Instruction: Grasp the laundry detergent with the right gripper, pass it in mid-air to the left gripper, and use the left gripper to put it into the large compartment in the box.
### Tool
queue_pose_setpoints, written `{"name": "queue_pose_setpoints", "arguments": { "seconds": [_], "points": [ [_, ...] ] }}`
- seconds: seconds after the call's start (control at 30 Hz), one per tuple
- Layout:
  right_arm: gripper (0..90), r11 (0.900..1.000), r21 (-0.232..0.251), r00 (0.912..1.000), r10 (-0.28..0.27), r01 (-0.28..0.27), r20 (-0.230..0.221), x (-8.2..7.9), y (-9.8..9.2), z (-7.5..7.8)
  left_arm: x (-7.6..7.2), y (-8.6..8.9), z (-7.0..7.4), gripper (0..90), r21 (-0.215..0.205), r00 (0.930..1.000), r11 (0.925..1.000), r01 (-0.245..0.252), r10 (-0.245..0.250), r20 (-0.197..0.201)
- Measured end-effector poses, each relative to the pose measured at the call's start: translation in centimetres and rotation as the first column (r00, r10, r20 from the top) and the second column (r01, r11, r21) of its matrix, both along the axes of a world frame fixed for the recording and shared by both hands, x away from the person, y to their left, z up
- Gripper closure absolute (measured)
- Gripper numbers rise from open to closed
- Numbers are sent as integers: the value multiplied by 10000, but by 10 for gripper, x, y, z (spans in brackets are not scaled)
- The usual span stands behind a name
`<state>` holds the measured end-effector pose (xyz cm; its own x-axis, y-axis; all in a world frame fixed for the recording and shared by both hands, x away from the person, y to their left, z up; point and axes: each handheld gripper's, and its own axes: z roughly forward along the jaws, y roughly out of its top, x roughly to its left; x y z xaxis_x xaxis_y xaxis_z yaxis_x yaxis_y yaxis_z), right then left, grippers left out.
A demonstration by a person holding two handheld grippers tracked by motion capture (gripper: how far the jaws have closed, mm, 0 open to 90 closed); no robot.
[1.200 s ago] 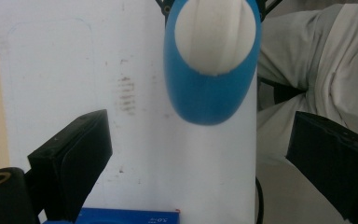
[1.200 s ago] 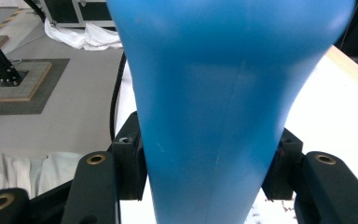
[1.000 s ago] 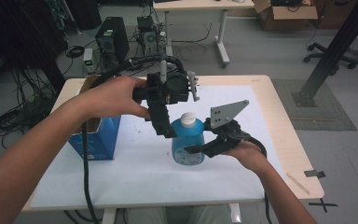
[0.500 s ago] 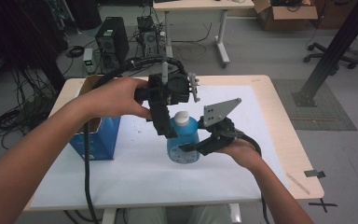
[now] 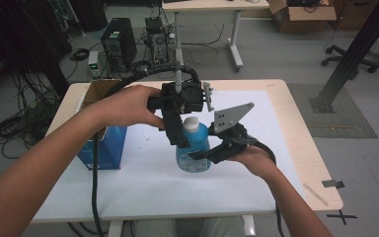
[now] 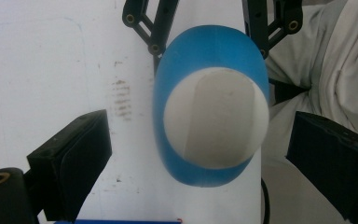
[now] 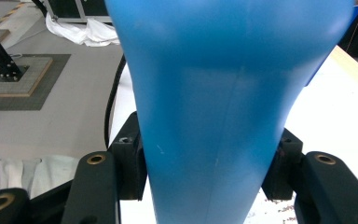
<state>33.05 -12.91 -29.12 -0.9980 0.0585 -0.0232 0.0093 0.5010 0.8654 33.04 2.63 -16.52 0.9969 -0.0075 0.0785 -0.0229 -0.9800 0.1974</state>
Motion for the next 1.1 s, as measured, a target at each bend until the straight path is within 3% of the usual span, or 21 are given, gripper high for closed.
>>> {"name": "queue_pose_setpoints", "arguments": {
  "seconds": [0.37, 1.1],
  "points": [
    [445, 10000, 36, 10000, 2, -2, 13, 1, 0, -1, 1, -4, -13, 70, 62, 9999, 10000, 56, -56, -135],
    [445, 10000, 75, 10000, -8, 8, -17, 1, 0, -2, 1, -7, -16, 141, 120, 9998, 9998, 179, -177, -126]
  ]
}}
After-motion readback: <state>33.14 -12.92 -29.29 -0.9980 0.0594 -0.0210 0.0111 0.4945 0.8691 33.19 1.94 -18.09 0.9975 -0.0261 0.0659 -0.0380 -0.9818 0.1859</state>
